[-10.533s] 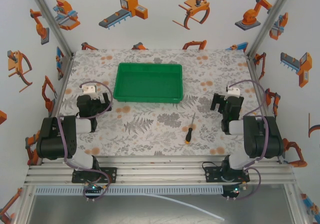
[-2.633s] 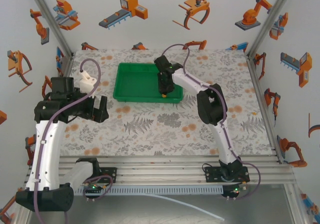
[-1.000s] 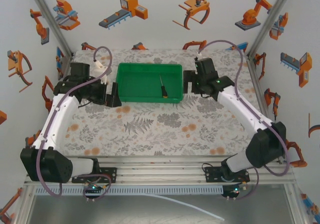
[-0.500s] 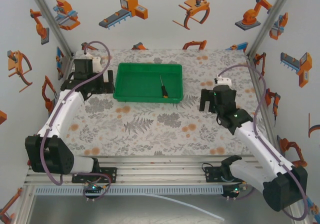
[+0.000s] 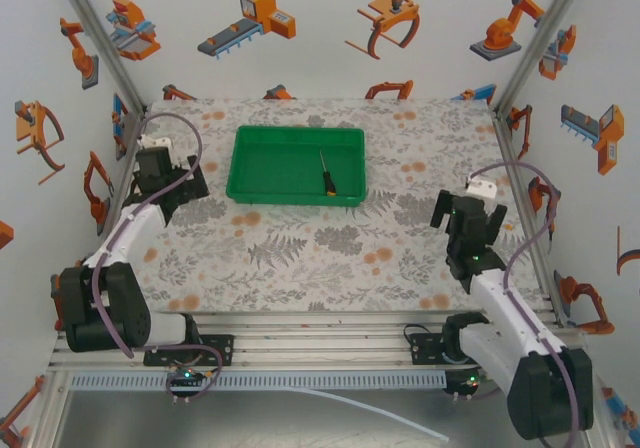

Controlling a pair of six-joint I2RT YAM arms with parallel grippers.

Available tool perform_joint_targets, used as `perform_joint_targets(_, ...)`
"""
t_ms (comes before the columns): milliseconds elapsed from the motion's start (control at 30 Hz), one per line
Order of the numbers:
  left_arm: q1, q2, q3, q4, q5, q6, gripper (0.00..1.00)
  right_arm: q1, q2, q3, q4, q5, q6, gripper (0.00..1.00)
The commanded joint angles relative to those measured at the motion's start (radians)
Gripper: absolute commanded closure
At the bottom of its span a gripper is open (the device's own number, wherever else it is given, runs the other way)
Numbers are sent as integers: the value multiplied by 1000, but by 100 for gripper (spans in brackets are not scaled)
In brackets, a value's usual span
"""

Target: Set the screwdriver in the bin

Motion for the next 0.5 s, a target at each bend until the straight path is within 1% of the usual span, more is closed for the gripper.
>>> perform_joint_targets(0,18,-32,-57,193,35,21,3,-55,104,-67,300,-85,-21,1)
perform_joint_targets(67,29,-26,-103,261,68,25,3,-77,167,-107,436,-108,-31,1)
perform_joint_targets(167,48,-6,-173,364,126,23,3,-101,247,-128,563,-102,-46,1)
perform_joint_targets(300,54,18,-262,518,160,44,3,-115,313,-134,654,-120,-69,1)
perform_joint_targets(400,55,42,-283,556,189,48,3,-118,363,-140,717,-137,-87,1)
perform_joint_targets(467,56,45,-307,584,188,47,3,-119,379,-141,743,-146,-90,1)
